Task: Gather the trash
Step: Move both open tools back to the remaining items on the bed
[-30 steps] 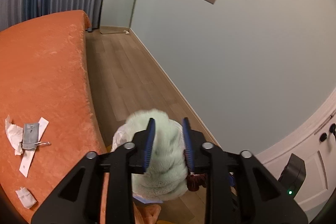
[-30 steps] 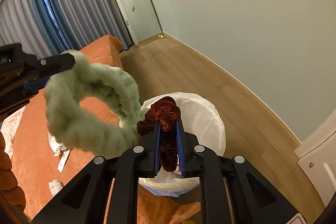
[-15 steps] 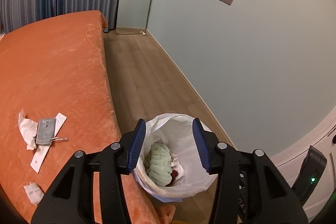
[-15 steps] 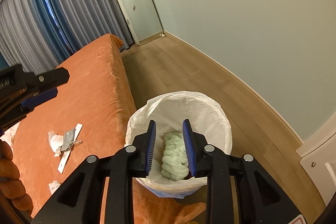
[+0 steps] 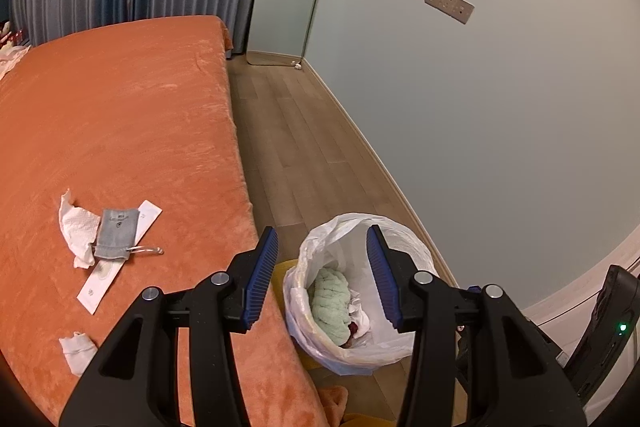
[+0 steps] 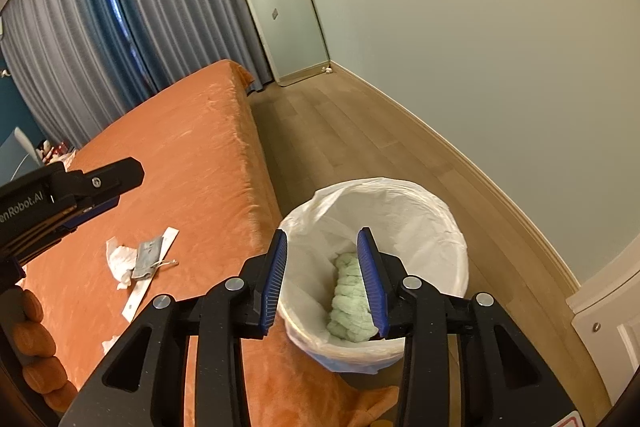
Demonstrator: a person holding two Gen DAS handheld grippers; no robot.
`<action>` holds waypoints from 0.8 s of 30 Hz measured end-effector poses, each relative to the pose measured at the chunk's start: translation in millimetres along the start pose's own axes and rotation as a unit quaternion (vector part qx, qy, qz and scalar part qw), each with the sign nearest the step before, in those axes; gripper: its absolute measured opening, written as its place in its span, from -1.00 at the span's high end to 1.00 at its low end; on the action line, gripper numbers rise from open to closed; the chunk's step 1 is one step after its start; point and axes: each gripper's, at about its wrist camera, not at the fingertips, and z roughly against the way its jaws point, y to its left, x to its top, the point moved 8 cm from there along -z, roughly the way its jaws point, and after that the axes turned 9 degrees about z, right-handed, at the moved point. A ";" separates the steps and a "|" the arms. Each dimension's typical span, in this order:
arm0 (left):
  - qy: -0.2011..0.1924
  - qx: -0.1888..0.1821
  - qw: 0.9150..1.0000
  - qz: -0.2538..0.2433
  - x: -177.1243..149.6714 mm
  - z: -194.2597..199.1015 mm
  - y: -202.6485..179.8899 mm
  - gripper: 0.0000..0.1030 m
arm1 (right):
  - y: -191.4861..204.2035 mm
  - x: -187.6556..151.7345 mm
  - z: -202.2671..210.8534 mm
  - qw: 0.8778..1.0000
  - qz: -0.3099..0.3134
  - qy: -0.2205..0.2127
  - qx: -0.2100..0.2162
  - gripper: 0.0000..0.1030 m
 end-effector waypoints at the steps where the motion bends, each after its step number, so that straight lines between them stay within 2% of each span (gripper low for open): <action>1: -0.001 0.001 1.000 0.003 0.6 1.8 4.2 0.15 | 3.1 0.6 0.4 1.000 0.002 0.000 0.001 0.25; 11: -0.009 0.024 0.999 0.041 0.9 21.0 60.0 0.13 | 50.1 0.9 2.0 0.999 0.034 0.001 0.016 0.09; 17: -0.012 0.054 0.996 0.071 -3.7 31.1 110.5 -0.03 | 79.5 -1.8 0.7 0.998 0.053 0.003 0.026 0.00; 19: -0.011 0.065 0.995 0.081 -7.8 32.9 127.5 -0.14 | 90.9 -4.6 -1.2 0.998 0.059 0.007 0.031 0.00; 21: -0.014 0.086 0.992 0.096 -13.4 36.1 153.1 -0.29 | 103.4 -9.1 -3.2 0.997 0.065 0.011 0.036 -0.01; 24: -0.005 0.109 0.987 0.121 -27.7 37.3 191.2 -0.34 | 121.8 -16.9 -8.0 0.996 0.078 0.019 0.043 -0.02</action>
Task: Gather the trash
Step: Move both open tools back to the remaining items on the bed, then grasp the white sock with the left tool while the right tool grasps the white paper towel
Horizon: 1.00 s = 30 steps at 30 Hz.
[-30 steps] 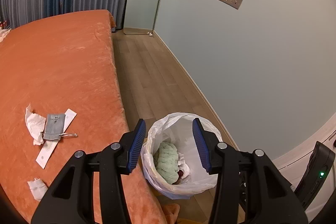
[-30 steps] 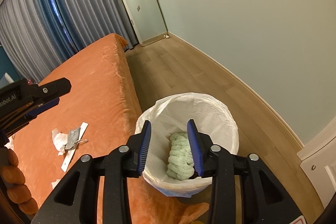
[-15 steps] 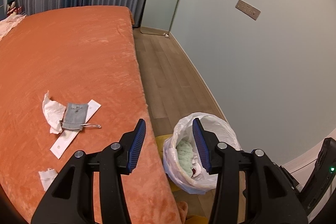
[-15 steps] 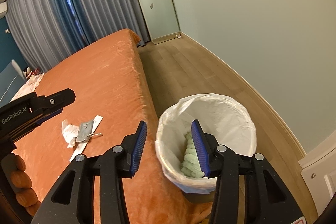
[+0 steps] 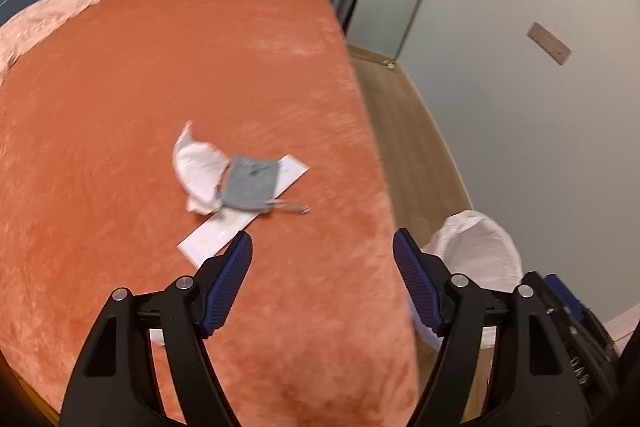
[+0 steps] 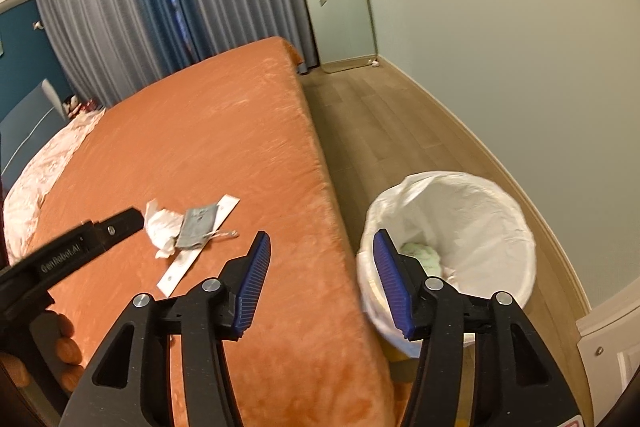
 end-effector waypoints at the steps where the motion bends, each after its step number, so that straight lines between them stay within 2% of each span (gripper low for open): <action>1: 0.004 0.006 1.000 0.006 -2.2 -2.8 11.6 -0.35 | 6.4 -1.7 -2.3 1.000 0.005 0.003 0.002 -0.02; 7: 0.041 0.052 0.997 0.049 -28.4 -23.2 89.2 -0.37 | 49.2 -17.0 -21.1 0.999 0.028 0.025 0.022 -0.12; 13: 0.077 0.072 0.991 0.087 -59.3 -41.2 140.9 -0.46 | 87.3 -38.3 -41.2 0.997 0.048 0.052 0.039 -0.14; 23: 0.134 0.058 0.982 0.120 -89.7 -72.7 164.5 -0.43 | 126.5 -71.8 -73.7 0.992 0.063 0.097 0.056 -0.14; 25: 0.137 0.057 0.981 0.124 -90.7 -76.8 166.1 -0.29 | 131.1 -75.0 -79.2 0.991 0.064 0.103 0.057 -0.14; 27: 0.145 0.053 0.980 0.127 -91.4 -81.6 168.4 0.02 | 136.1 -78.1 -85.0 0.990 0.065 0.109 0.059 -0.14; 30: 0.153 0.048 0.979 0.129 -92.0 -85.9 171.6 0.37 | 142.9 -79.5 -93.2 0.989 0.066 0.117 0.062 -0.14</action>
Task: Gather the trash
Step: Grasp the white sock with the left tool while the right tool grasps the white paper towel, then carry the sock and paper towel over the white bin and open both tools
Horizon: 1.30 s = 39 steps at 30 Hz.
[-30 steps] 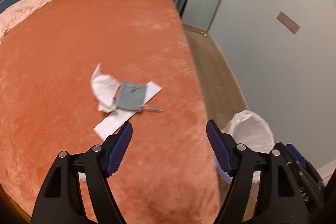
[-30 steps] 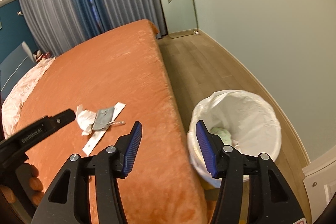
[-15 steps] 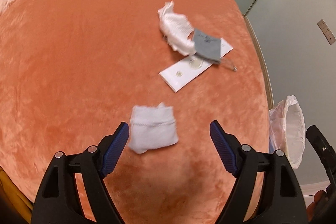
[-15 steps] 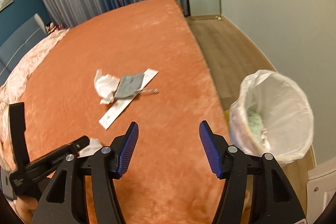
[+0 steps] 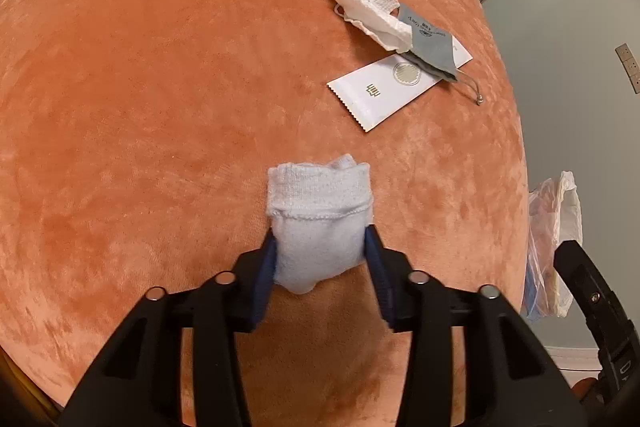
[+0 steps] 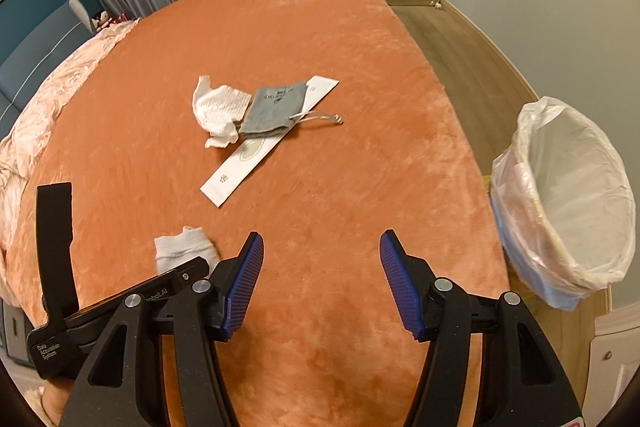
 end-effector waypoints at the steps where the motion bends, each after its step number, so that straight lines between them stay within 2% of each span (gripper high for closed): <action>1: -0.001 -0.004 1.000 -0.001 1.2 0.9 0.3 0.41 | 1.5 0.9 -2.7 1.000 0.001 0.002 0.001 -0.14; 3: -0.007 -0.008 1.000 -0.005 5.7 4.3 -0.4 0.49 | 6.2 4.5 -8.5 1.000 0.004 0.004 0.003 -0.14; 7: -0.032 -0.006 0.999 -0.008 24.9 16.4 -0.6 0.51 | 19.0 19.5 -22.7 1.000 0.013 0.005 0.007 -0.14; 15: -0.083 0.010 0.996 -0.019 92.4 41.2 -2.7 0.51 | 52.3 61.9 -60.5 0.999 0.031 0.007 0.022 -0.14; 25: -0.099 0.024 0.995 -0.022 148.5 35.6 6.6 0.51 | 82.0 106.2 -118.8 0.998 0.047 0.021 0.028 -0.12; 28: -0.097 0.026 0.995 -0.023 154.3 30.9 7.7 0.51 | 87.4 109.2 -134.0 0.998 0.047 0.034 0.036 0.00; 31: -0.096 0.028 0.995 -0.022 157.9 26.1 7.4 0.51 | 93.2 108.3 -146.0 0.997 0.048 0.046 0.045 0.24; 35: -0.094 0.029 0.995 -0.023 159.1 24.7 6.2 0.51 | 100.2 103.2 -155.4 0.995 0.058 0.061 0.058 0.83; 39: -0.098 0.028 0.994 -0.025 158.4 29.1 2.8 0.51 | 105.1 106.5 -140.1 0.994 0.072 0.040 0.067 0.89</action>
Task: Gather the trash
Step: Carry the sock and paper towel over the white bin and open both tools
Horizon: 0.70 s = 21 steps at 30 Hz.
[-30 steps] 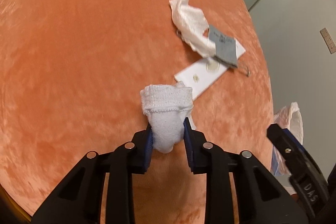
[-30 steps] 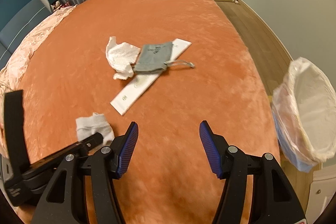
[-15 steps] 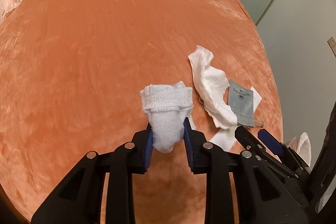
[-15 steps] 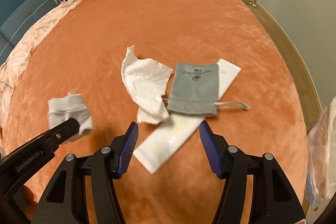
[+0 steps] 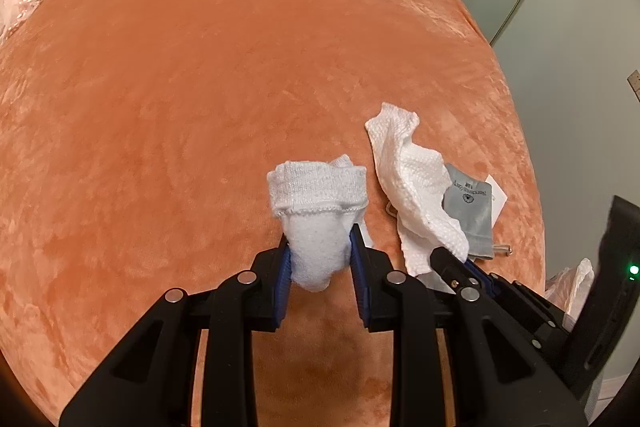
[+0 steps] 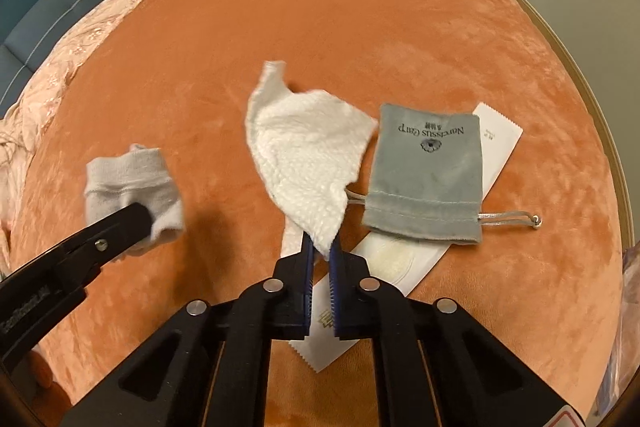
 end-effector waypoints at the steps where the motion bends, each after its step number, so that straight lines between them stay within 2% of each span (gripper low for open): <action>1: -0.001 -0.001 1.000 0.000 -0.4 2.3 -1.3 0.51 | 0.8 1.6 4.7 1.000 0.001 -0.005 0.002 0.89; 6: -0.011 -0.008 1.000 -0.006 -5.3 23.0 -14.4 0.51 | -4.2 15.4 47.9 0.999 -0.002 -0.046 0.011 0.90; 12: -0.029 -0.025 0.999 -0.026 -13.6 59.5 -47.4 0.51 | -25.8 27.6 112.0 0.995 -0.004 -0.100 0.006 0.90; 21: -0.062 -0.067 0.992 -0.085 -41.0 117.1 -141.8 0.51 | -91.6 15.6 217.2 0.984 -0.035 -0.172 -0.027 0.90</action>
